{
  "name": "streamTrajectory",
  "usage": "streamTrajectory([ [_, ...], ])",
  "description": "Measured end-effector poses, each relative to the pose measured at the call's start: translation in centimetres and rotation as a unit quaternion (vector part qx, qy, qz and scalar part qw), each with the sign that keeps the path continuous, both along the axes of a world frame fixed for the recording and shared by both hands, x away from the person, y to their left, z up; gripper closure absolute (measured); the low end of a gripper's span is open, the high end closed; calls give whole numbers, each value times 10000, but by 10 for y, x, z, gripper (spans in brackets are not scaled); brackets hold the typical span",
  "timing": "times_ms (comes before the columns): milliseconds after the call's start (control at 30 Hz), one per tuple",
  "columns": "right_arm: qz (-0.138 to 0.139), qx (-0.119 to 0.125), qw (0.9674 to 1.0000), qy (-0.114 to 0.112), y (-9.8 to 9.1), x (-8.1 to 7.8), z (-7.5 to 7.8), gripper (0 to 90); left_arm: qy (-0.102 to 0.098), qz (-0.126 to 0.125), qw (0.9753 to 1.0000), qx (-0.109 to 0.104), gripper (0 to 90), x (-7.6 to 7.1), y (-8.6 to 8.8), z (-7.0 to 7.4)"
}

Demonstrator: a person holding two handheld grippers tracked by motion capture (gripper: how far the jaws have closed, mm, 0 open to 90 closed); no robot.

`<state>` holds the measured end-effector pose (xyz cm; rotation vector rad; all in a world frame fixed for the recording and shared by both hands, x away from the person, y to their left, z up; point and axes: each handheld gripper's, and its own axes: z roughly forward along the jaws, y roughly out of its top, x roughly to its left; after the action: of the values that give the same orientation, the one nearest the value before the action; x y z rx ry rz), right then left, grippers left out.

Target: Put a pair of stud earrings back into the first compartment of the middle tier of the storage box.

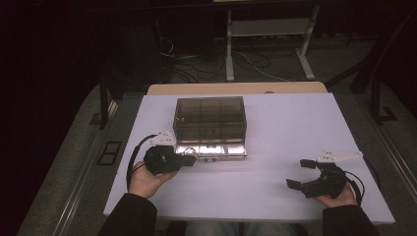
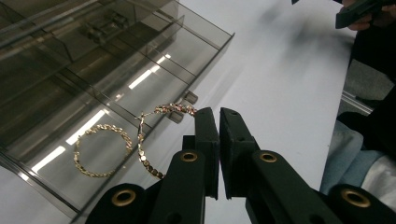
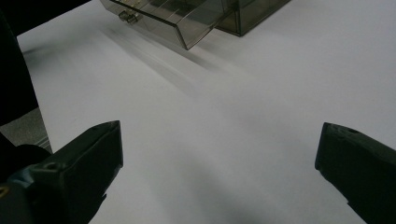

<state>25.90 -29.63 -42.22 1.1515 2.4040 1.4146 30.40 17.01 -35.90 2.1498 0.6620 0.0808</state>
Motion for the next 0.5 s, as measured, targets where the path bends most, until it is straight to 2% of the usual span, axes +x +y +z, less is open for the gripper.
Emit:
streamTrajectory([
  [267, -3, -1, 10000, -27, -1, 0, 0, 3, -92, 49, 9999, -44, 861, 6, 0, 10],
  [500, 0, 9, 10000, -23, -1, 0, 0, 3, -71, 170, 9997, -146, 861, 15, 2, 9],
])
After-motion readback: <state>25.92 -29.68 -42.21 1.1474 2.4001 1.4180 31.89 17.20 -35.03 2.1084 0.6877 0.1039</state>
